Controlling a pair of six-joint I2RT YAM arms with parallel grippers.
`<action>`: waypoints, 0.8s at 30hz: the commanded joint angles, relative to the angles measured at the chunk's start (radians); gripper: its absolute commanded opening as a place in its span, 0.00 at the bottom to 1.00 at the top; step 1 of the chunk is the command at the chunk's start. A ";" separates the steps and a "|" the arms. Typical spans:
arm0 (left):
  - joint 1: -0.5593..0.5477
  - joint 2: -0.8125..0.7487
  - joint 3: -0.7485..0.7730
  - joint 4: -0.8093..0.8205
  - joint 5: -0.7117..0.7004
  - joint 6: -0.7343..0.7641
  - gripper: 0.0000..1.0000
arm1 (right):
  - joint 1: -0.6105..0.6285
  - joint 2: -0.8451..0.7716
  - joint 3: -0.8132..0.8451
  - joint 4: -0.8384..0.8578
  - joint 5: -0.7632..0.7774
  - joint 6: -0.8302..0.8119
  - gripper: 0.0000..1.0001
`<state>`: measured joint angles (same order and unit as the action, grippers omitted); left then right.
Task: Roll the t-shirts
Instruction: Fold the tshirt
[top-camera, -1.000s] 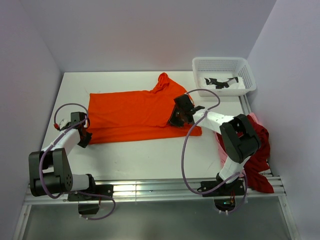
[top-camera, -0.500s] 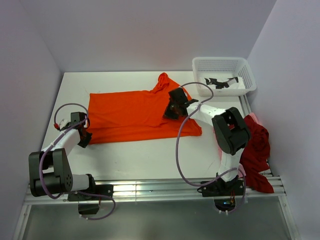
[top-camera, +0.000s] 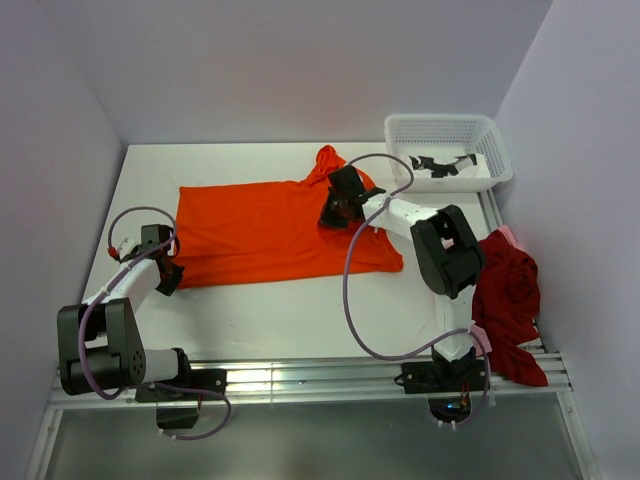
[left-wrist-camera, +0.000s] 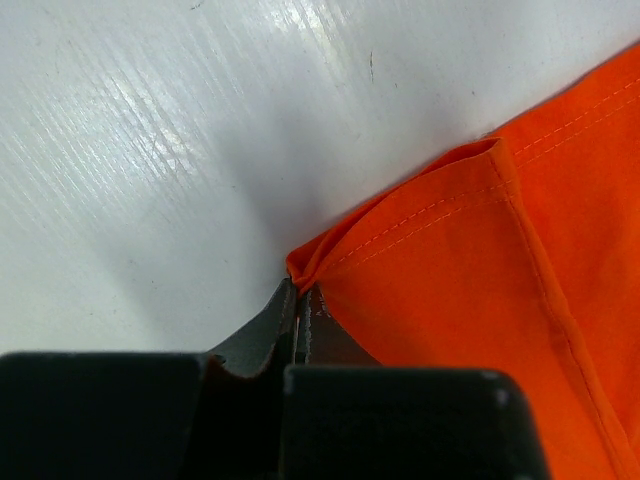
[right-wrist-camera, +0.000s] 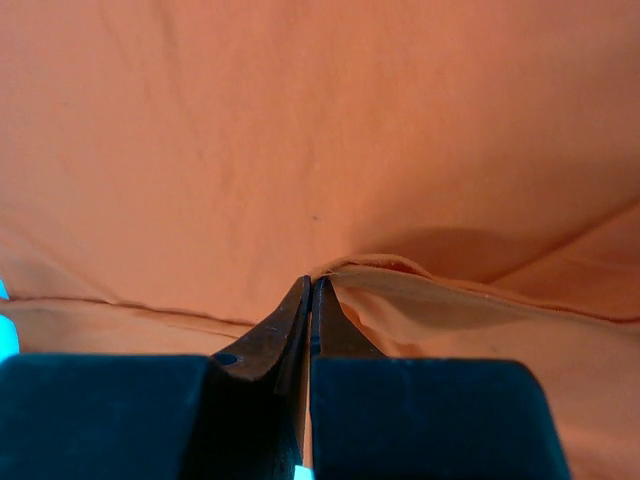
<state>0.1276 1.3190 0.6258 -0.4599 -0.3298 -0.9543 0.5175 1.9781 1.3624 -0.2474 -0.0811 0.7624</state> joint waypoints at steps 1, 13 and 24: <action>0.000 -0.012 0.003 0.012 -0.003 0.015 0.01 | 0.007 0.021 0.072 -0.003 -0.014 -0.038 0.00; -0.006 -0.010 0.005 0.012 -0.006 0.017 0.01 | 0.021 0.077 0.135 0.008 -0.071 -0.072 0.11; -0.009 -0.006 0.014 0.000 -0.018 0.008 0.01 | 0.000 -0.129 0.006 -0.047 0.009 -0.132 0.38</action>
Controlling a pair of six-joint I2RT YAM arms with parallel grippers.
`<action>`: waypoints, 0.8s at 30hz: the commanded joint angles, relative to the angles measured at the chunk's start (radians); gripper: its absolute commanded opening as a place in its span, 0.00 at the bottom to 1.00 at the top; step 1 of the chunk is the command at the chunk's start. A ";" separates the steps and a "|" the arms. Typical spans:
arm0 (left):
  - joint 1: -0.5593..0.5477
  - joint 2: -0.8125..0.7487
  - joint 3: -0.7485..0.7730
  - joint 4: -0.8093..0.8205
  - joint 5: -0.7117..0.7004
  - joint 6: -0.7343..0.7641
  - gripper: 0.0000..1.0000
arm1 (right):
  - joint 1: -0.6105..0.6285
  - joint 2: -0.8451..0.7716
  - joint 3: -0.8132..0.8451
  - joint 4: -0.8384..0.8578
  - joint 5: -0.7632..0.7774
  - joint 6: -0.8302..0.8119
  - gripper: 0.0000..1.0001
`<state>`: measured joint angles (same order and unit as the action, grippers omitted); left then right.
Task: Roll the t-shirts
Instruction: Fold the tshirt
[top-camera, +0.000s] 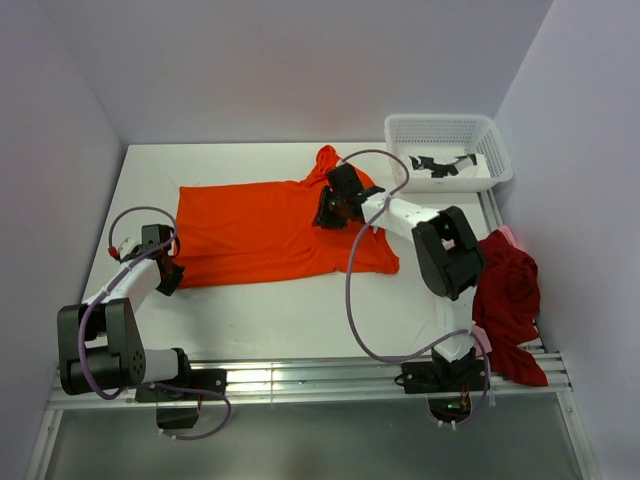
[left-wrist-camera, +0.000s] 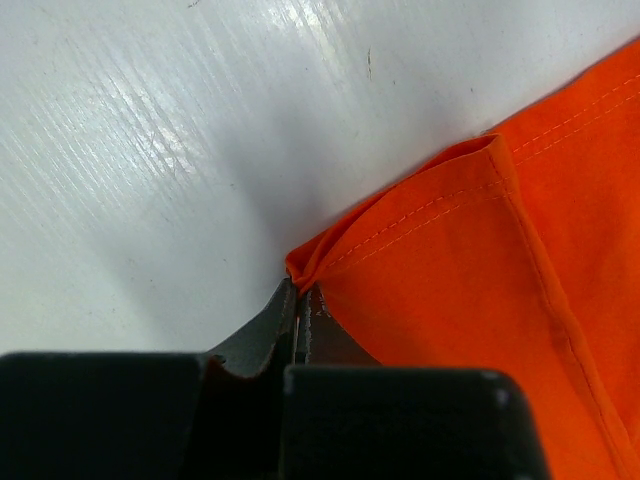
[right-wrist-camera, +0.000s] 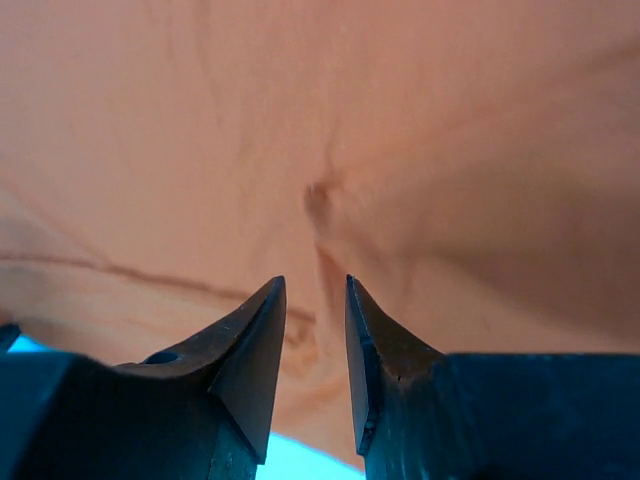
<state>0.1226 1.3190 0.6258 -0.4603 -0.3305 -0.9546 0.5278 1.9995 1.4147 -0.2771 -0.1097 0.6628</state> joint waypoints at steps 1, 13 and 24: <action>-0.003 -0.007 0.014 0.000 -0.018 0.010 0.01 | -0.031 -0.212 -0.110 -0.013 0.038 -0.034 0.38; -0.003 -0.033 0.005 -0.001 -0.019 0.004 0.01 | -0.218 -0.541 -0.567 -0.021 0.067 -0.026 0.47; -0.005 -0.029 0.008 -0.001 -0.024 0.002 0.01 | -0.258 -0.853 -0.898 0.113 0.131 0.214 0.68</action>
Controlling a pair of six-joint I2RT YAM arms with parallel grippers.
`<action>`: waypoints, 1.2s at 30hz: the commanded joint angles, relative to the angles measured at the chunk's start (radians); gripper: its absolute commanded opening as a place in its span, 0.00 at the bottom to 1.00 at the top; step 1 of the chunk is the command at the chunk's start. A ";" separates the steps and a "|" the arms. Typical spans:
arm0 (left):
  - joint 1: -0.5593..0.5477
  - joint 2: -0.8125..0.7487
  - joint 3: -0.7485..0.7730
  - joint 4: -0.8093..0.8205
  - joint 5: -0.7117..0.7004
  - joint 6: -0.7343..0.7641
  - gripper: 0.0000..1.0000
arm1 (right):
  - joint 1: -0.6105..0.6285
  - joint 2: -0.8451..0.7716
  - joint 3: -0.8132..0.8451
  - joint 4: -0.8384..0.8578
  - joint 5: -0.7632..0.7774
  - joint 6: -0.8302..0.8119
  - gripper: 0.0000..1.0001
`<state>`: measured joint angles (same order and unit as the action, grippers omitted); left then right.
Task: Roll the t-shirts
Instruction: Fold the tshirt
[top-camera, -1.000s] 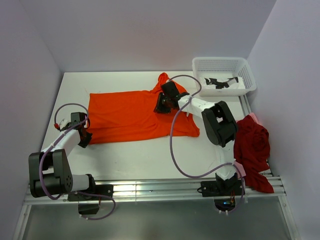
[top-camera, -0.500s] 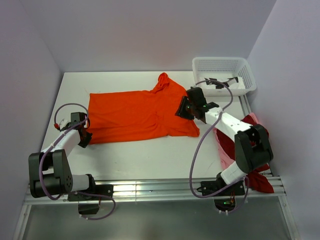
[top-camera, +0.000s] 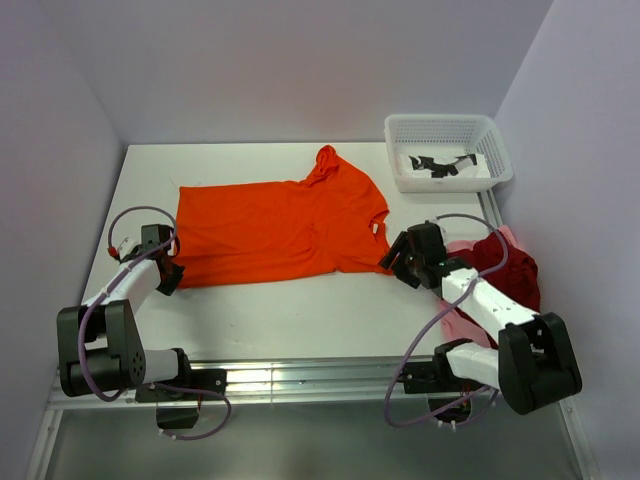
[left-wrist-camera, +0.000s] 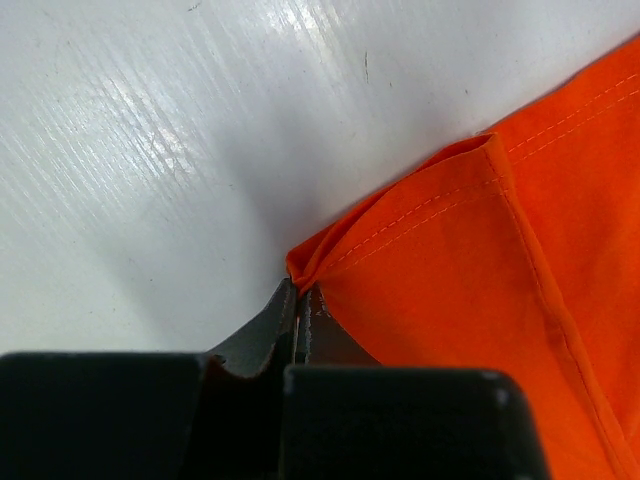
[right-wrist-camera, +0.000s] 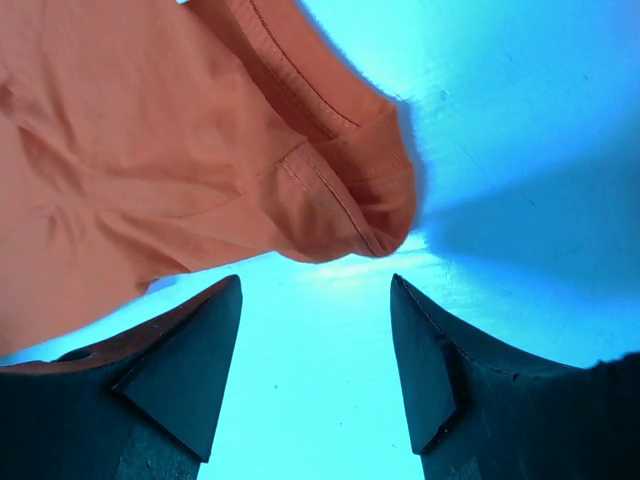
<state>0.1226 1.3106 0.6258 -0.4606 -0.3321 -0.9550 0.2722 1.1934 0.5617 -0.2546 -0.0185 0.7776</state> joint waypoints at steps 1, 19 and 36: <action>-0.005 -0.022 0.006 -0.001 -0.021 0.002 0.01 | -0.001 -0.060 -0.055 0.097 0.046 0.110 0.68; -0.005 -0.027 0.003 0.002 -0.022 0.004 0.00 | -0.001 0.026 -0.198 0.345 0.135 0.430 0.60; -0.003 -0.057 -0.005 -0.062 -0.030 -0.030 0.00 | -0.002 -0.112 -0.128 0.097 0.347 0.373 0.00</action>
<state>0.1215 1.2800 0.6243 -0.4801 -0.3332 -0.9630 0.2722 1.1374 0.3954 -0.0689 0.2317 1.1805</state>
